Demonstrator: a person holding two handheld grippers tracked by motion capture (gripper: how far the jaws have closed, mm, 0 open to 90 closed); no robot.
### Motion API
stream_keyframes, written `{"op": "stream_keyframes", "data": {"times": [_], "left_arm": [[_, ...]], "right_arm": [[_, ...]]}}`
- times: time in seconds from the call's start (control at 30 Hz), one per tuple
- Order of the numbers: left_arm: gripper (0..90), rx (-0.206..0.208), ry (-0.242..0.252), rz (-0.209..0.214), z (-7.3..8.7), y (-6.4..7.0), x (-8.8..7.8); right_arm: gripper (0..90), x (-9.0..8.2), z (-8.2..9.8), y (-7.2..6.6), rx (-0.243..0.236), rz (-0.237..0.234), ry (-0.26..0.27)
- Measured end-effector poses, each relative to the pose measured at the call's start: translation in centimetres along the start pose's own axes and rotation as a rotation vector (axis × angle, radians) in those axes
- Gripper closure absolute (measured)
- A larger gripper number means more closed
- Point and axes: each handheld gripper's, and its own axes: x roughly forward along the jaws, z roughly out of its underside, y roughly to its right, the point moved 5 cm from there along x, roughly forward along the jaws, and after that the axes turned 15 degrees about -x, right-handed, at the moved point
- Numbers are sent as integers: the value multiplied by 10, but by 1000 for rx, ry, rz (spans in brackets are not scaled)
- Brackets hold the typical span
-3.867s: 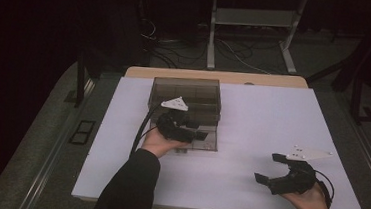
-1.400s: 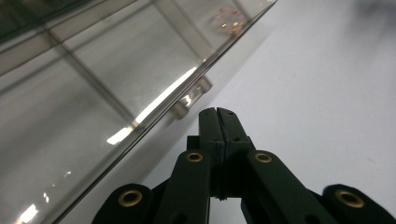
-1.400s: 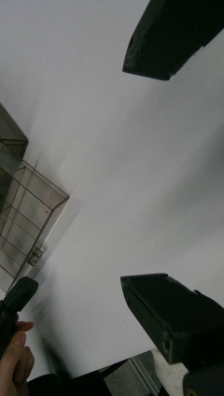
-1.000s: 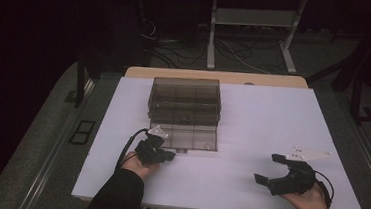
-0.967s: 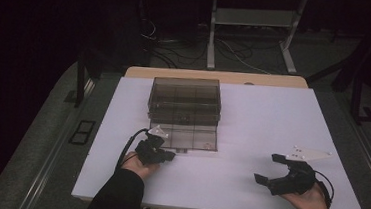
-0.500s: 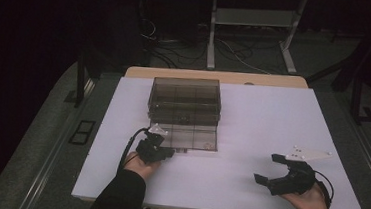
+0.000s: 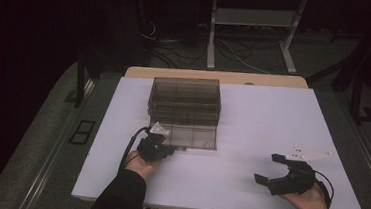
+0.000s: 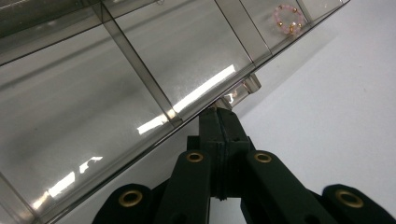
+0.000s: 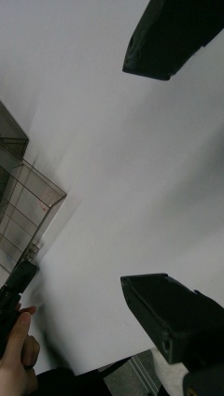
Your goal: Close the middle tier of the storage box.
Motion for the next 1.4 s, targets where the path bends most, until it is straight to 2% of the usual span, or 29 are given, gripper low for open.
{"op": "stream_keyframes", "data": {"times": [0.13,0.2,0.27,0.33,0.47,0.53,1.4], "left_arm": [[892,-10,10,-13,1,-1,3],[892,6,16,-25,0,0,3],[892,2,29,-22,-1,3,2],[892,4,58,-25,-4,3,0],[892,-27,115,-12,-9,2,-6],[892,-40,119,-3,-11,0,-6],[892,-56,158,8,-20,-1,-7]], "right_arm": [[0,0,0,0,-3,0,0],[0,0,0,0,-3,0,0],[0,0,0,0,-1,0,0],[0,0,0,0,0,0,0],[0,0,0,0,1,0,0],[0,0,0,0,-2,1,0],[0,1,0,0,-4,1,-2]]}}
